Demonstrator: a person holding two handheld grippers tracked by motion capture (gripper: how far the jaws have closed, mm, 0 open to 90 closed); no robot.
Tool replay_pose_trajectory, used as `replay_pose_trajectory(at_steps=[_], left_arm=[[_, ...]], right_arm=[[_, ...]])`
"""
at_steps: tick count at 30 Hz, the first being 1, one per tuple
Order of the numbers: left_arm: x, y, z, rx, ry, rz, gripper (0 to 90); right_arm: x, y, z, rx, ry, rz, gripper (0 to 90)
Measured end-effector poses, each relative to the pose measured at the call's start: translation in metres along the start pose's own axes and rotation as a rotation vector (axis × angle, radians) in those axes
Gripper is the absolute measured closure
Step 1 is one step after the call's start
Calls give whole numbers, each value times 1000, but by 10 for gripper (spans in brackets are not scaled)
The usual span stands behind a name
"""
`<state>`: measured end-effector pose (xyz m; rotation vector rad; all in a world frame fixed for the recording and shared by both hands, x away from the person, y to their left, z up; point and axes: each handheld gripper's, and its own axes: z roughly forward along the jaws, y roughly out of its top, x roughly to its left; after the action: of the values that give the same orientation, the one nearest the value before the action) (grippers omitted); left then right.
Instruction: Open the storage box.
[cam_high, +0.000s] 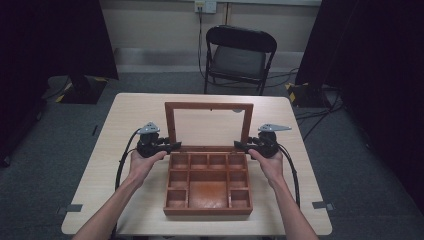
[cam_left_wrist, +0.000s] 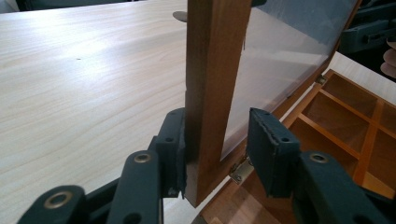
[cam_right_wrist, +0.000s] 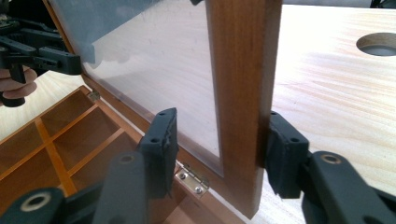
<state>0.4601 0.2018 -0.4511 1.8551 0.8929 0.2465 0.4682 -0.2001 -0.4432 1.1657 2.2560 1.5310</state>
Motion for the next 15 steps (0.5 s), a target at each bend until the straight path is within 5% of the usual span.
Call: replay_pose_trajectory(at_steps=[15], left_arm=[[10,2,9,11,-17,-51,592]], right_arm=[[-4,-1,8,-5,-44,6,530]])
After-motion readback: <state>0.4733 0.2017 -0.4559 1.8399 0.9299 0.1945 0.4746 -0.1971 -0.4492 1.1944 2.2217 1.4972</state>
